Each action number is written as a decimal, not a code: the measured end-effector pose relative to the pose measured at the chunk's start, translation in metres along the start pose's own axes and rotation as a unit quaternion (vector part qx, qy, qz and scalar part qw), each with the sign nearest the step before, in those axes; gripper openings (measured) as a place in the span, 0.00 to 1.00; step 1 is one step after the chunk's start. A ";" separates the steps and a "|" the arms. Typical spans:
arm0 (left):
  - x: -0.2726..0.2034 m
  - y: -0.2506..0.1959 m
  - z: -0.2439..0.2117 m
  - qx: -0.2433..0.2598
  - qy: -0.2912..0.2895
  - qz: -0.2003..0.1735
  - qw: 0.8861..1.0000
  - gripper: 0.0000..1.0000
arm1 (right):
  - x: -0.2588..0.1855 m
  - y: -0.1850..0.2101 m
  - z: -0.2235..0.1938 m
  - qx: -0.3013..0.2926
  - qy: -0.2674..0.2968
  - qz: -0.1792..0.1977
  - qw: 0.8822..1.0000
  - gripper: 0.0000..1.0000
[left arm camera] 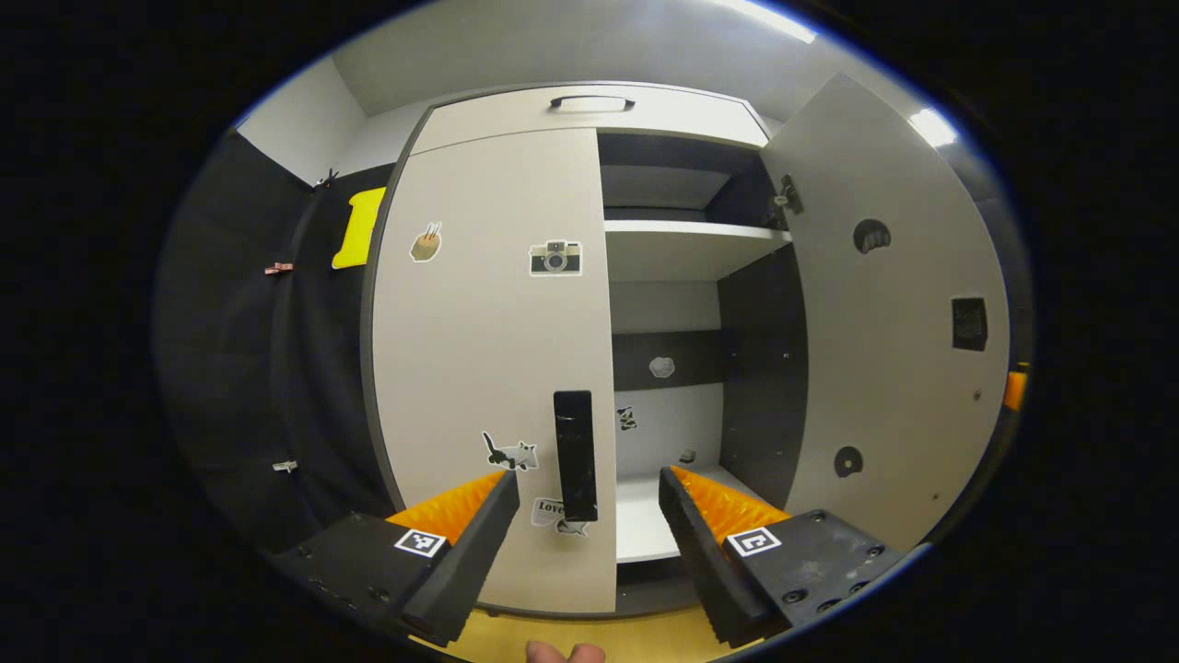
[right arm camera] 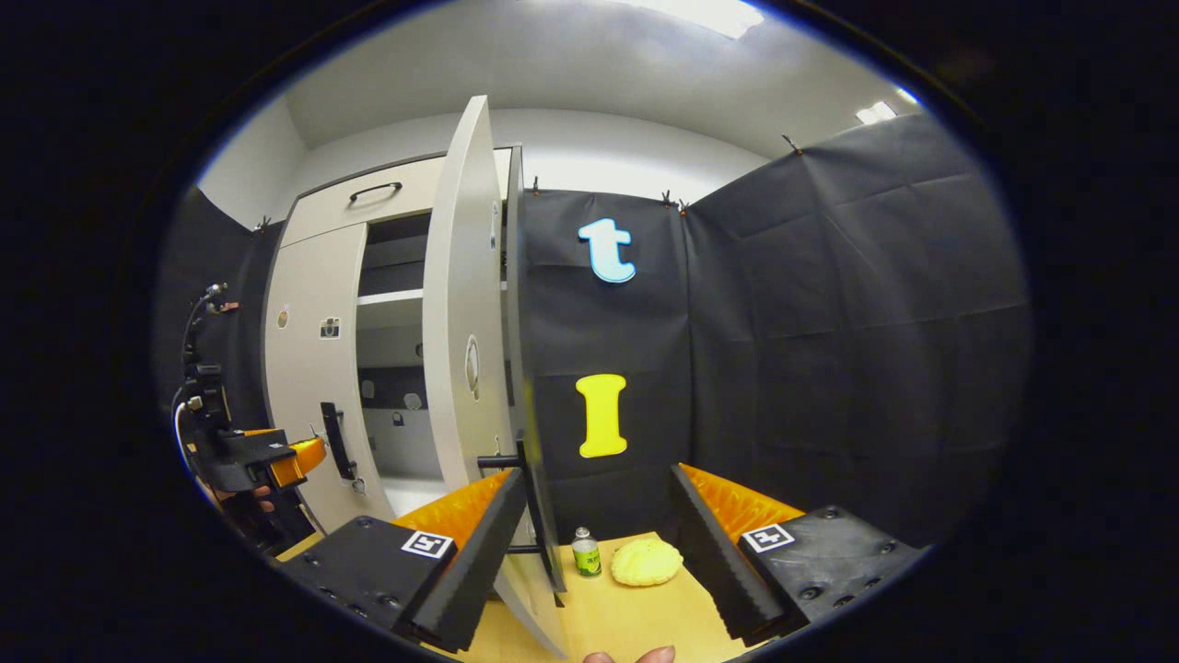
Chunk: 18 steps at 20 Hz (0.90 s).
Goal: Open the right door of the double-door shoe cabinet with the right hand, and open the left door with the left hand.
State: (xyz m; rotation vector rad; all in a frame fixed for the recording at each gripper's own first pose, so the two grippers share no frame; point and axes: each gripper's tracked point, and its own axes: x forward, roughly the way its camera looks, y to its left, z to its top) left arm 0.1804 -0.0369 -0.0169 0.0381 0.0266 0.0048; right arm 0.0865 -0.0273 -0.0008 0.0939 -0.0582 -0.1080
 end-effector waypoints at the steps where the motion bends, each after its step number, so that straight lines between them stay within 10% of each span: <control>1: 0.010 0.001 -0.002 0.002 0.003 0.003 1.000 0.95 | -0.002 0.000 0.000 0.001 0.002 -0.001 1.000 0.98; 12: 0.083 0.018 -0.020 0.007 0.017 0.022 1.000 0.91 | -0.017 -0.009 -0.008 -0.018 0.013 -0.014 1.000 0.98; 18: 0.095 0.009 -0.022 0.027 0.019 0.011 0.999 0.47 | -0.016 -0.012 -0.013 -0.031 0.022 -0.018 0.999 0.98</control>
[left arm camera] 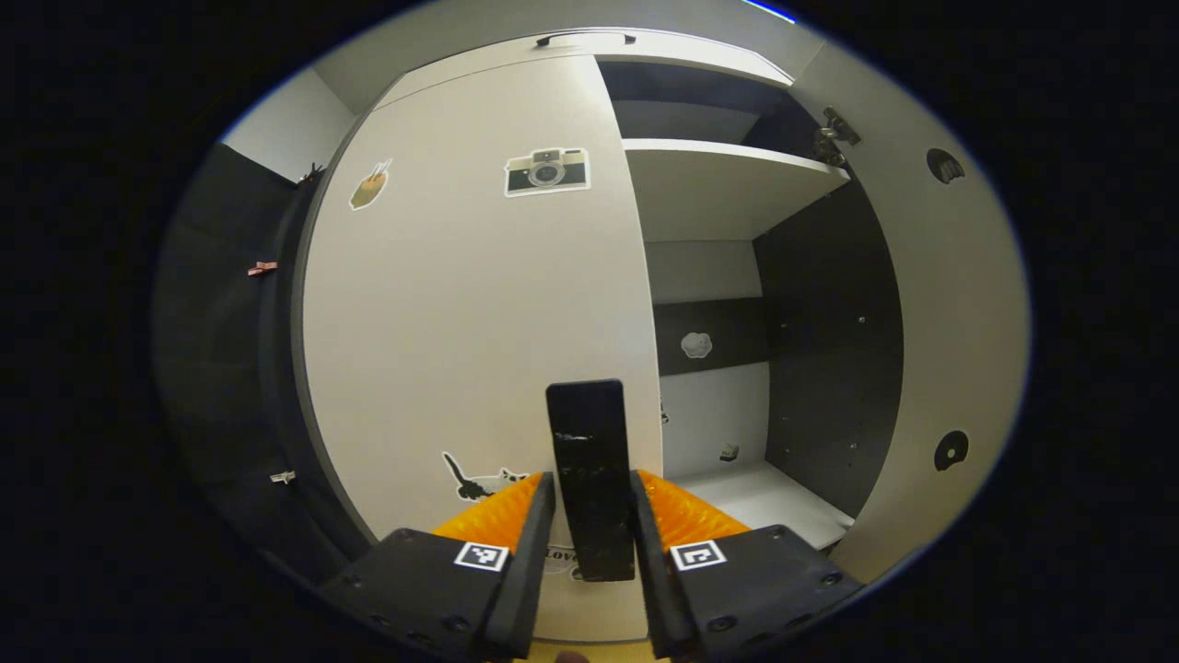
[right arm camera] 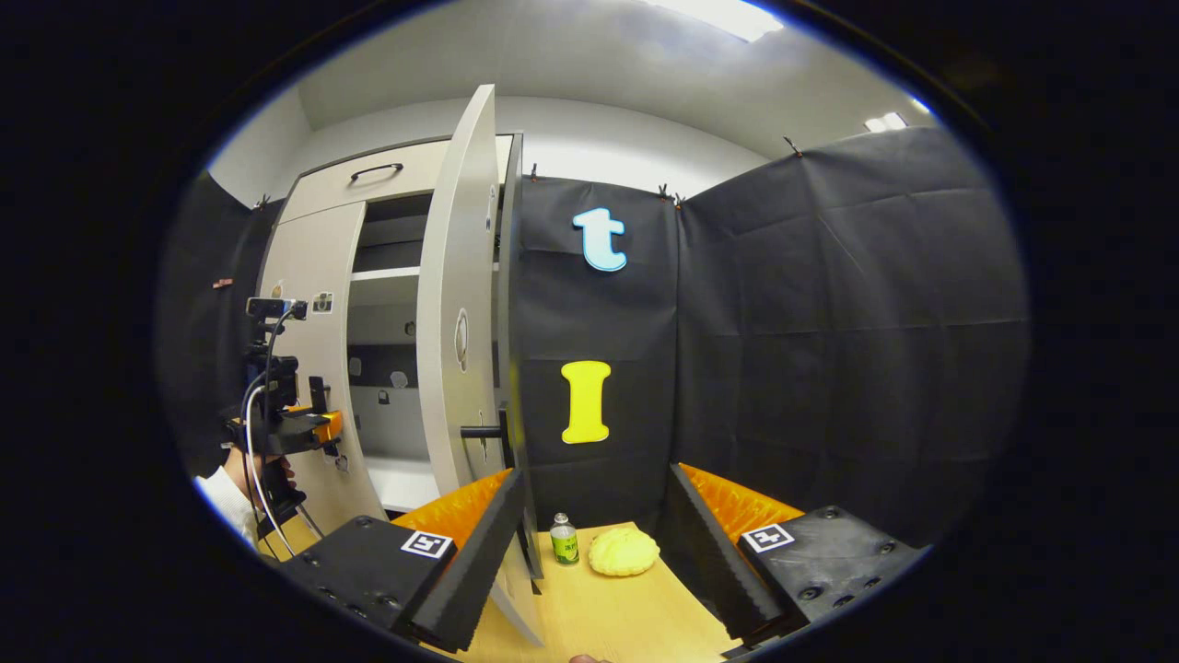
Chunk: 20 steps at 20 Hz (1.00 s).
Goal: Open the right door of the double-door shoe cabinet with the right hand, and open the left door with the left hand.
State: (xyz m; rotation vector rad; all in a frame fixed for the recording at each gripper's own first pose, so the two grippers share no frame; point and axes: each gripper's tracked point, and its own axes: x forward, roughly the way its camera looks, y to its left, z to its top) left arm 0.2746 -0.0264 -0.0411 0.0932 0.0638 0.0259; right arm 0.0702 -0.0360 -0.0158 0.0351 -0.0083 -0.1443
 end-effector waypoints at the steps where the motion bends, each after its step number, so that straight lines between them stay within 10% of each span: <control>1: 0.001 -0.001 0.000 0.005 0.000 0.003 1.000 0.38 | 0.001 0.000 0.001 0.000 -0.001 0.000 1.000 0.98; 20: -0.077 0.022 -0.013 -0.042 0.040 -0.058 0.997 0.18 | -0.041 0.030 0.009 0.029 0.002 0.043 0.999 0.98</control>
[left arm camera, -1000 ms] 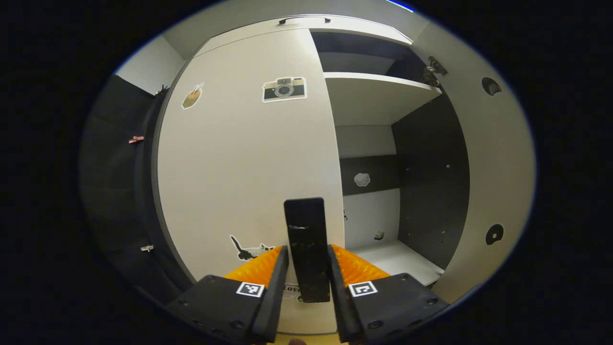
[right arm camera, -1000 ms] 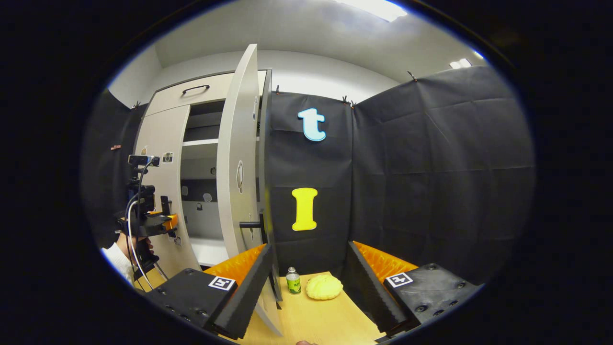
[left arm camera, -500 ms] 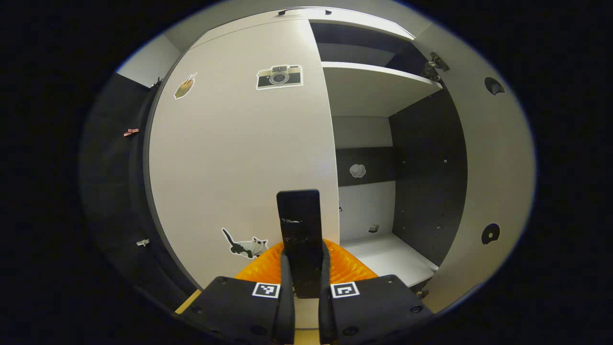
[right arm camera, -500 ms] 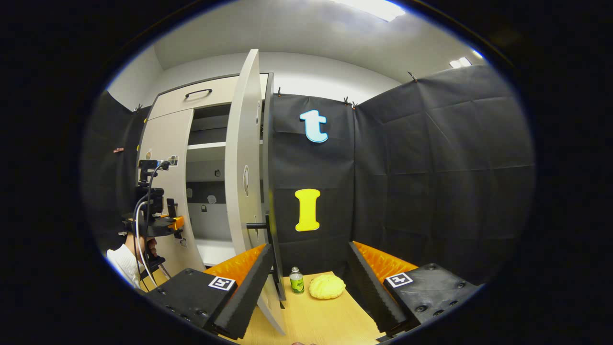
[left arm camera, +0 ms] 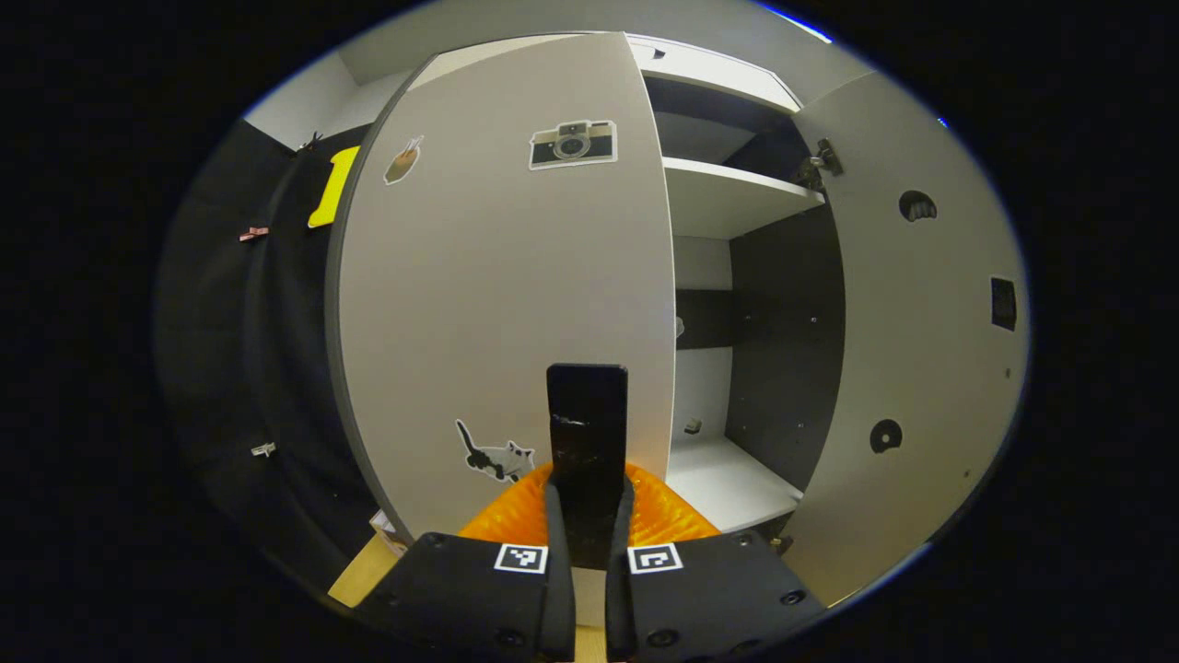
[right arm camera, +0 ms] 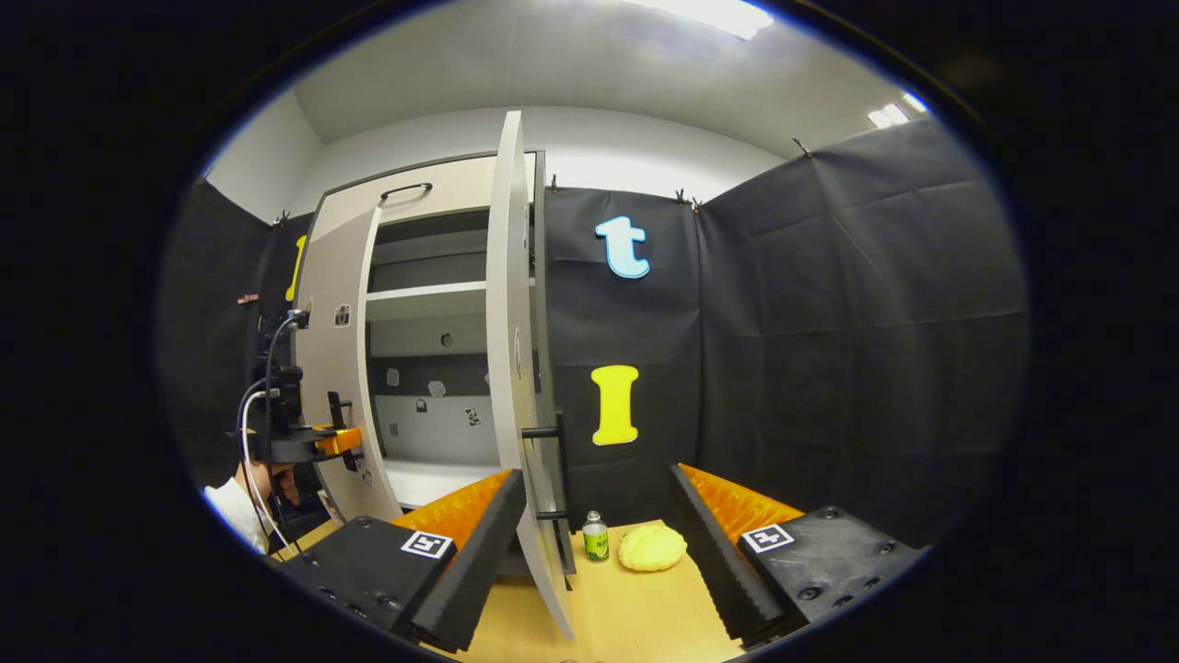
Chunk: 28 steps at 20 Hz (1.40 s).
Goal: Open the right door of the double-door shoe cabinet with the right hand, and open the left door with the left hand.
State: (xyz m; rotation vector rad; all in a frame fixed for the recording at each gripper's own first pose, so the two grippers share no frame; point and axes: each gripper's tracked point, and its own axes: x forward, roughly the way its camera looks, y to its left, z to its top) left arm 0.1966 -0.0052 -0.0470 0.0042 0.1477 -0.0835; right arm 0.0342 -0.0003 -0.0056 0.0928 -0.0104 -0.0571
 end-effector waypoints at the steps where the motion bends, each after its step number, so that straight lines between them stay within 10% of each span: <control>1: -0.008 0.003 -0.002 -0.001 0.001 -0.004 1.000 0.18 | -0.001 0.002 0.000 0.005 0.001 0.001 1.000 0.98; 28: -0.115 0.101 -0.017 -0.010 -0.009 0.000 1.000 0.15 | -0.005 0.103 -0.017 -0.020 0.001 0.074 0.997 0.98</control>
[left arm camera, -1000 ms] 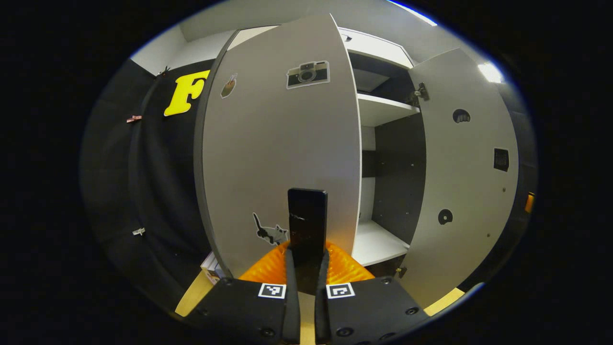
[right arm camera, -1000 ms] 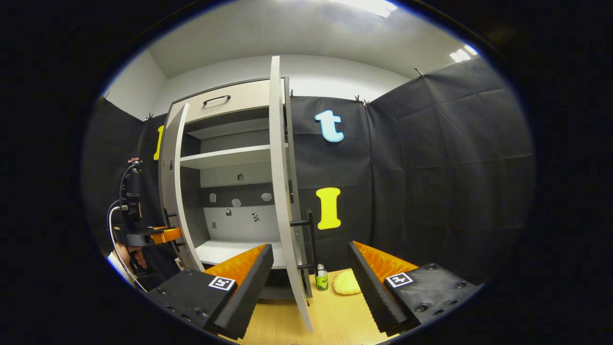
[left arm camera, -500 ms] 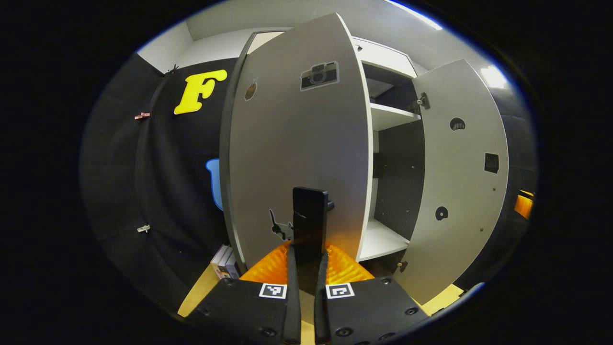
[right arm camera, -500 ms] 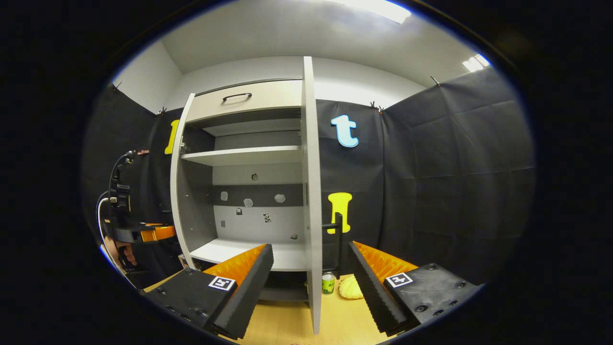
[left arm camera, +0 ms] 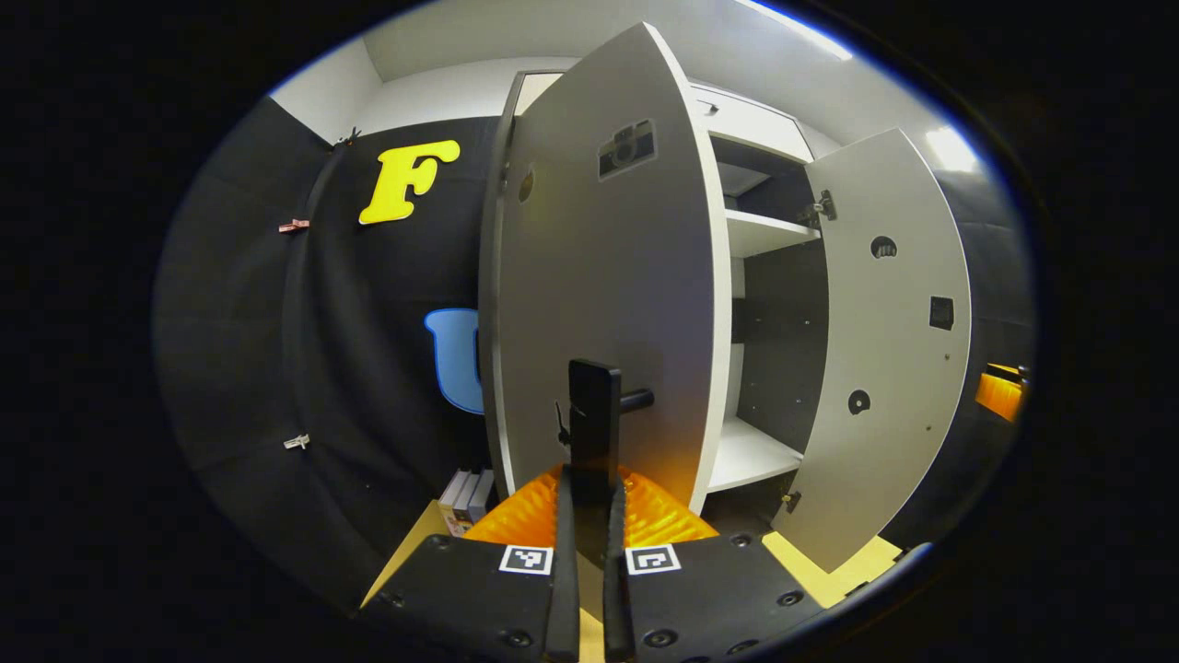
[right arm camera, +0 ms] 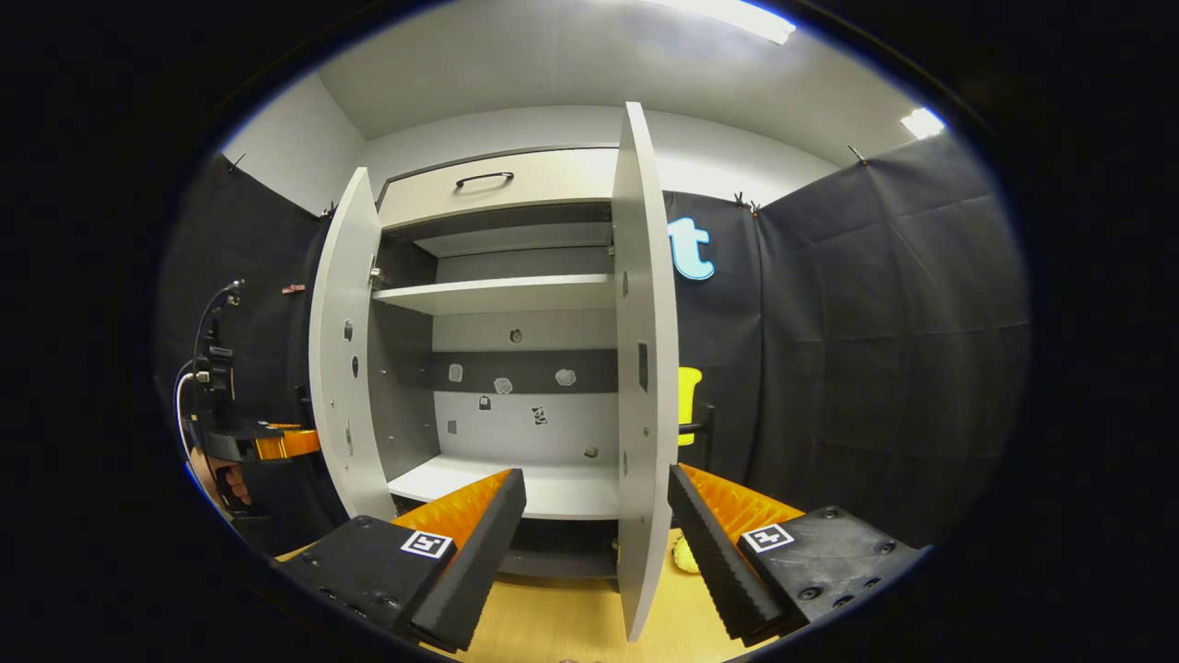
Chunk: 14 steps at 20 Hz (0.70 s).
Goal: Open the right door of the double-door shoe cabinet with the right hand, and open the left door with the left hand.
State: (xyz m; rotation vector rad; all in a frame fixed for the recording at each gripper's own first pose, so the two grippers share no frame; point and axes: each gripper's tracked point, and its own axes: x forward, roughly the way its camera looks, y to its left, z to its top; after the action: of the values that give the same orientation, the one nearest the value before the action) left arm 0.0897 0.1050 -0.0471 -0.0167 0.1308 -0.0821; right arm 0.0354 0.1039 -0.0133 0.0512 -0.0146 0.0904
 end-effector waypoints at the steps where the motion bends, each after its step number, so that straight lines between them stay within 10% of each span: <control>1: -0.002 0.004 0.000 0.002 0.000 0.001 1.000 0.15 | -0.002 0.000 -0.001 0.000 0.001 0.001 1.000 0.98; 14: -0.022 0.085 0.001 0.035 -0.017 0.074 0.996 0.14 | -0.010 0.021 -0.008 0.001 0.011 0.021 1.000 0.98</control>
State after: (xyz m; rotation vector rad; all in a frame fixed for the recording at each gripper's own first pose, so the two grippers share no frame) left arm 0.0753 0.1914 -0.0448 0.0619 0.0951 0.0625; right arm 0.0232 0.1246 -0.0206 0.0522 0.0056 0.1334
